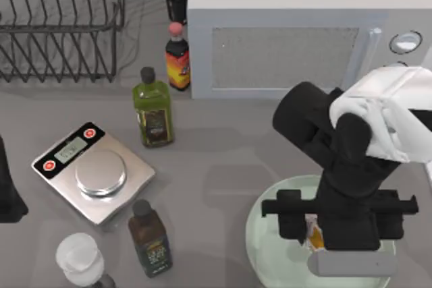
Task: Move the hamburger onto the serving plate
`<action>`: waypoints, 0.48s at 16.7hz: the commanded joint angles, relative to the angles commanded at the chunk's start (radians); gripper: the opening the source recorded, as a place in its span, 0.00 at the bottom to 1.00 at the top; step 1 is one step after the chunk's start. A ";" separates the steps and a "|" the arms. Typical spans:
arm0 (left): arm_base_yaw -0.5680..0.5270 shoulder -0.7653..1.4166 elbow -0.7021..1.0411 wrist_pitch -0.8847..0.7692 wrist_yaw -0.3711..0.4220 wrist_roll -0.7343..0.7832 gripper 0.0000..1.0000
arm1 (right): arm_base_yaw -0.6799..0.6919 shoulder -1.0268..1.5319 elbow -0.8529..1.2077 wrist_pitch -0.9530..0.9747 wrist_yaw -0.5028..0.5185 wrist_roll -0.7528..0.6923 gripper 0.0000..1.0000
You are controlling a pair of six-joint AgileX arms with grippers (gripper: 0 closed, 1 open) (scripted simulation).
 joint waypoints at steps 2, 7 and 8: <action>0.000 0.000 0.000 0.000 0.000 0.000 1.00 | 0.000 0.000 0.000 0.000 0.000 0.000 0.38; 0.000 0.000 0.000 0.000 0.000 0.000 1.00 | 0.000 0.000 0.000 0.000 0.000 0.000 0.75; 0.000 0.000 0.000 0.000 0.000 0.000 1.00 | 0.000 0.000 0.000 0.000 0.000 0.000 0.83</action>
